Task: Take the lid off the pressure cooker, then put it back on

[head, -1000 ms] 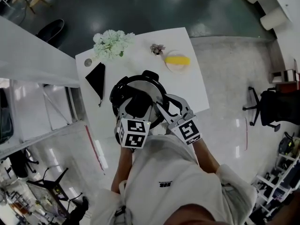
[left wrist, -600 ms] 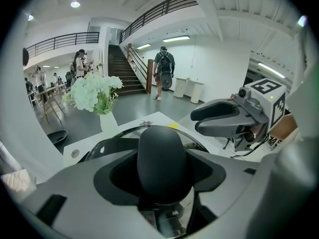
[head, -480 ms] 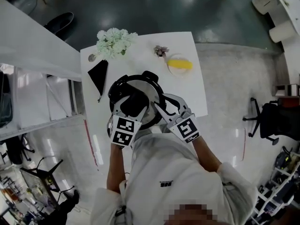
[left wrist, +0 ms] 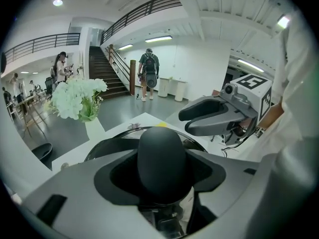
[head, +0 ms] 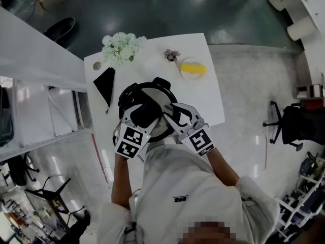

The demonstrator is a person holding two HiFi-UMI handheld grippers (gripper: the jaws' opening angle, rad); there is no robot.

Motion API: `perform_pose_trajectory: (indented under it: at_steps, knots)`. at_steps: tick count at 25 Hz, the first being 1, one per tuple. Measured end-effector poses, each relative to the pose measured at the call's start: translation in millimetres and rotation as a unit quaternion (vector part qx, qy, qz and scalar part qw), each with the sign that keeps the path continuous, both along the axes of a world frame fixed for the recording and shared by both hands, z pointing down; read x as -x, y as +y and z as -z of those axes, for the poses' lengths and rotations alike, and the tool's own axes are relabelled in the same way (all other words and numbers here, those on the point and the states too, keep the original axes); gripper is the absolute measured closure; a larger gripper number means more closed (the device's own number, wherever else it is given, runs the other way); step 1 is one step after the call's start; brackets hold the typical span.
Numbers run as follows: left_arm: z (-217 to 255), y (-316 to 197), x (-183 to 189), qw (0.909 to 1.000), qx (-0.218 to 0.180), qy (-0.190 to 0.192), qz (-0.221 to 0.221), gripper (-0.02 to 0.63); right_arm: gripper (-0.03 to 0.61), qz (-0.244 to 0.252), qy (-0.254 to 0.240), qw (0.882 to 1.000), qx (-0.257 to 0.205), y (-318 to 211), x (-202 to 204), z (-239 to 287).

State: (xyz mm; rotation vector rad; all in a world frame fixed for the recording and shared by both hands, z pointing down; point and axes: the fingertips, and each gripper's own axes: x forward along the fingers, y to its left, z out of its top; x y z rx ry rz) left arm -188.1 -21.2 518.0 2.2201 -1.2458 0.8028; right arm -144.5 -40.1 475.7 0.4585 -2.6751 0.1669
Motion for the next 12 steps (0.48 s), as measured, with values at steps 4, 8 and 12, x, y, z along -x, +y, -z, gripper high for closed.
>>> perform_pose_trajectory:
  at_steps: [4, 8, 12]
  knots:
    - [1.5, 0.4, -1.1, 0.9995, -0.001, 0.002, -0.032, 0.322, 0.442, -0.011, 0.003, 1.0, 0.0, -0.9, -0.3, -0.3]
    - [1.7, 0.8, -2.3, 0.9984, -0.004, 0.005, -0.056, 0.322, 0.442, -0.022, 0.004, 1.0, -0.001, -3.1, -2.7, -1.2]
    - [2.0, 1.3, -3.0, 0.9969, -0.005, 0.006, -0.078, 0.324, 0.442, -0.029, 0.006, 1.0, -0.001, -4.6, -3.9, -2.3]
